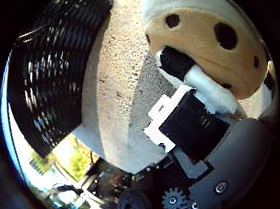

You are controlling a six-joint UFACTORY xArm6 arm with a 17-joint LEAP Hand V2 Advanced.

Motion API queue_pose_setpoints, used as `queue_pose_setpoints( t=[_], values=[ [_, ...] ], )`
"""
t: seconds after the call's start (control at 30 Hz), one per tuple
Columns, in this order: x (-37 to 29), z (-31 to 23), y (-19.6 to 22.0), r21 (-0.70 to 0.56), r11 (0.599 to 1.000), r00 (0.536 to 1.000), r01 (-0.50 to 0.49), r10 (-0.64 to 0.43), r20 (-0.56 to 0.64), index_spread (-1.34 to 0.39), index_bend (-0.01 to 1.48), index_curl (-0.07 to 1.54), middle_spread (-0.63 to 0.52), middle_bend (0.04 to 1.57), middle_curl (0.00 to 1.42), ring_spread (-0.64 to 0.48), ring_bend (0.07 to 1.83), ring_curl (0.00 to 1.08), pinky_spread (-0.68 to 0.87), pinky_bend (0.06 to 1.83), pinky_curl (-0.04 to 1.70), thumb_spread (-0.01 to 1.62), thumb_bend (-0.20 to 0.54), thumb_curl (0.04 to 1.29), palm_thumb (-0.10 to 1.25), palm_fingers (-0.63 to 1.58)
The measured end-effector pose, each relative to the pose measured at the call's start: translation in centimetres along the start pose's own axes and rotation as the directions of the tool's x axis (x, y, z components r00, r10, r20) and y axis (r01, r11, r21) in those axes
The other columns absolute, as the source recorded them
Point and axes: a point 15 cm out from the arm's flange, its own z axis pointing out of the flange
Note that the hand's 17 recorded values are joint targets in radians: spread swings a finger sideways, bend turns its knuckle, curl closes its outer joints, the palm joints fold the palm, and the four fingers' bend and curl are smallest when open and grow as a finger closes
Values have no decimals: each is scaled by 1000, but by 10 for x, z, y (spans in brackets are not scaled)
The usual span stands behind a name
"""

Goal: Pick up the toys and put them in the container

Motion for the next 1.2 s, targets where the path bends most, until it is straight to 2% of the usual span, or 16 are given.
queue_pose_setpoints(
  t=[0.07, 0.17, 0.43, 0.73, 0.97, 1.2],
  values=[
    [10, -7, 2, 7, 1000, 1000, -22, 22, 12, -758, 360, 354, -227, 1000, 988, -58, 1280, 748, 331, 1326, 776, 1040, 77, 516, 937, 1061],
    [16, -22, 6, 11, 1000, 999, -26, 26, 39, -835, 421, 395, -238, 1035, 1032, -75, 1301, 771, 298, 1363, 805, 1041, 82, 565, 981, 1037],
    [8, -80, 41, -50, 998, 985, 29, -20, 171, -1034, 545, 562, -248, 1113, 1120, -115, 1365, 828, 233, 1437, 858, 1053, 36, 677, 992, 947],
    [8, -181, 100, -82, 989, 961, 119, -94, 260, -1163, 565, 773, -248, 1174, 1161, -129, 1428, 863, 195, 1505, 892, 1096, -2, 756, 987, 851],
    [-49, -273, 142, -2, 969, 892, 247, -227, 390, -1228, 529, 951, -245, 1224, 1175, -133, 1478, 877, 168, 1555, 910, 1124, -10, 800, 965, 788],
    [-127, -325, 141, 83, 929, 854, 362, -366, 369, -1266, 495, 1101, -240, 1261, 1176, -133, 1511, 880, 154, 1587, 917, 1137, -10, 833, 957, 756]
  ],
)
